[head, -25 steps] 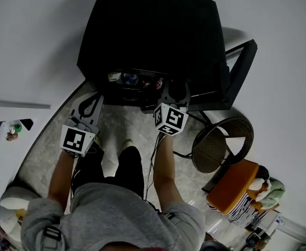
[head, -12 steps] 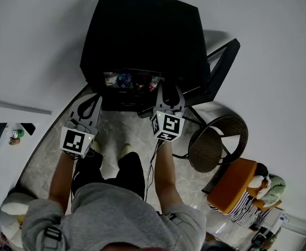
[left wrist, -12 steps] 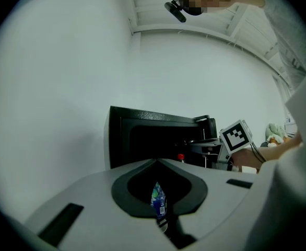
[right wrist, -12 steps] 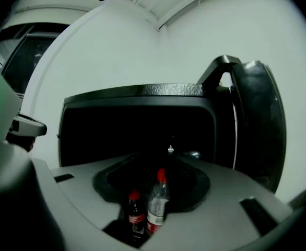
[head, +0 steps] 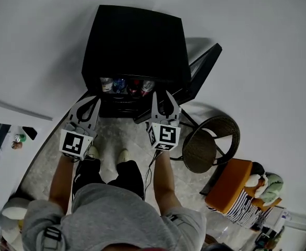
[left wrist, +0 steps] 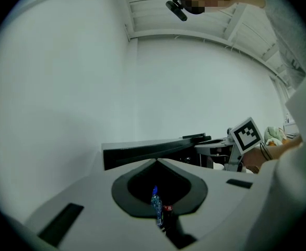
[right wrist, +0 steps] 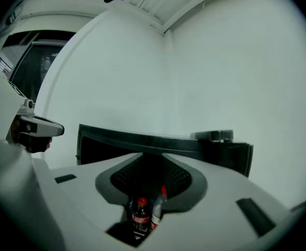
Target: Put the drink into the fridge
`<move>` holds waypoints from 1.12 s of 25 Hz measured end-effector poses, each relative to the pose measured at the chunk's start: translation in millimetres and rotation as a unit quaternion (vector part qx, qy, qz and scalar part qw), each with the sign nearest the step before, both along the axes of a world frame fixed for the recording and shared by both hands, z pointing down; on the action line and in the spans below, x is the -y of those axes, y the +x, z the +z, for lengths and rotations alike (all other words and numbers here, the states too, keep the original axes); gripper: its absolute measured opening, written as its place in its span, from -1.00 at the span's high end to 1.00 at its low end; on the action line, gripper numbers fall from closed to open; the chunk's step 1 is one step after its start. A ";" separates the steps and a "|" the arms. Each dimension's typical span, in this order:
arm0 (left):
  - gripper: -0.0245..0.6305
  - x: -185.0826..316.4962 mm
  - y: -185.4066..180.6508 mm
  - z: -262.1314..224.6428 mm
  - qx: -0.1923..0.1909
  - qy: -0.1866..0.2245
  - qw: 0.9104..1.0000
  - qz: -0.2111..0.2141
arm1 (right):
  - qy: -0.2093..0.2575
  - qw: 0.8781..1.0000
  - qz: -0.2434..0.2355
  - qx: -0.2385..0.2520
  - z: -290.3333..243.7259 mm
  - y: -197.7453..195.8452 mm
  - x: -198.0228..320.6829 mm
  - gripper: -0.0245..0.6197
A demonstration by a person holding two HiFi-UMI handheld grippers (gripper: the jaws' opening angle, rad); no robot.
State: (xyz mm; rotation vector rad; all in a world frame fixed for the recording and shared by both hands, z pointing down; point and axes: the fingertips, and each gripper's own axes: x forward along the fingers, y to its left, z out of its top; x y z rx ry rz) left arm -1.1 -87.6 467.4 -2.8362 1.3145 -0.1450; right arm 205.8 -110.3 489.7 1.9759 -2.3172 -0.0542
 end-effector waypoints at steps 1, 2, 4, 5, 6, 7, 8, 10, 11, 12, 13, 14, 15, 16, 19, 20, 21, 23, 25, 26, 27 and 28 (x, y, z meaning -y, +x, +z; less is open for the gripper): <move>0.91 -1.5 0.3 -5.1 0.000 0.005 1.000 0.000 | 0.003 1.000 -0.002 0.001 -8.1 -1.6 -4.2 0.57; 0.91 -3.3 0.9 -10.8 -0.001 0.008 1.000 0.000 | 0.006 1.000 -0.004 0.002 -16.7 -3.6 -8.5 0.60; 0.91 -7.0 2.1 -24.3 -0.003 0.016 1.000 0.001 | 0.014 1.000 -0.009 0.004 -34.1 -8.1 -17.1 0.65; 0.91 -8.5 2.3 -31.5 -0.004 0.024 1.000 0.001 | 0.017 1.000 -0.012 0.005 -42.6 -10.0 -21.3 0.67; 0.91 -10.3 2.8 -38.5 -0.005 0.028 1.000 0.002 | 0.021 1.000 -0.015 0.005 -50.8 -11.2 -25.2 0.68; 0.91 -12.6 3.4 -45.3 -0.005 0.027 1.000 0.002 | 0.024 1.000 -0.018 0.005 -58.6 -11.8 -28.9 0.69; 0.91 -15.0 3.9 -52.3 -0.006 0.025 1.000 0.003 | 0.026 0.999 -0.021 0.004 -65.9 -12.0 -32.4 0.70; 0.91 -18.9 4.2 -68.6 -0.011 0.024 1.000 0.003 | 0.031 0.999 -0.025 0.002 -79.1 -12.2 -38.8 0.70; 0.91 -20.3 3.8 -75.7 -0.013 0.025 1.000 0.002 | 0.033 0.999 -0.026 0.002 -85.2 -11.8 -42.0 0.71; 0.91 -21.3 2.3 -79.4 -0.011 0.028 1.000 0.001 | 0.035 0.999 -0.026 0.004 -91.0 -10.9 -45.3 0.71; 0.91 -22.3 0.5 -81.3 -0.008 0.031 0.999 -0.001 | 0.037 0.999 -0.027 0.007 -96.3 -9.8 -48.5 0.72; 0.91 -23.5 -0.7 -83.2 -0.007 0.032 0.999 -0.002 | 0.038 0.999 -0.027 0.009 -100.9 -8.9 -51.8 0.73; 0.91 -25.0 -1.5 -85.4 -0.007 0.033 0.999 -0.003 | 0.039 0.999 -0.026 0.009 -104.8 -8.5 -55.4 0.73; 0.91 -26.6 -2.1 -88.2 -0.007 0.034 0.999 -0.002 | 0.041 0.999 -0.026 0.007 -108.1 -8.5 -59.1 0.73; 0.91 -33.3 -2.4 -97.2 -0.004 0.036 0.999 0.004 | 0.043 0.999 -0.026 0.003 -115.0 -8.4 -70.4 0.73; 0.91 -35.6 -2.7 -99.9 -0.004 0.036 0.999 0.006 | 0.044 0.999 -0.027 0.003 -116.7 -8.2 -73.6 0.73; 0.91 -37.9 -3.5 -102.5 -0.004 0.037 0.999 0.008 | 0.045 0.999 -0.028 0.003 -118.1 -8.2 -76.8 0.73; 0.91 -41.9 -7.7 -103.6 -0.001 0.036 0.999 0.005 | 0.046 0.998 -0.031 0.003 -119.4 -8.9 -84.0 0.73; 0.91 -45.9 -13.2 -99.7 0.003 0.030 1.000 0.001 | 0.045 0.998 -0.032 0.002 -118.6 -10.6 -91.5 0.73; 0.91 -48.0 -15.9 -96.9 0.004 0.026 1.000 -0.001 | 0.044 0.998 -0.032 0.003 -117.6 -11.7 -95.1 0.73; 0.91 -50.0 -18.5 -93.5 0.005 0.023 1.000 -0.002 | 0.043 0.999 -0.032 0.005 -116.6 -13.0 -98.5 0.73; 0.91 -51.8 -21.0 -90.1 0.009 0.020 1.000 -0.003 | 0.041 0.999 -0.030 0.008 -115.4 -14.1 -102.0 0.73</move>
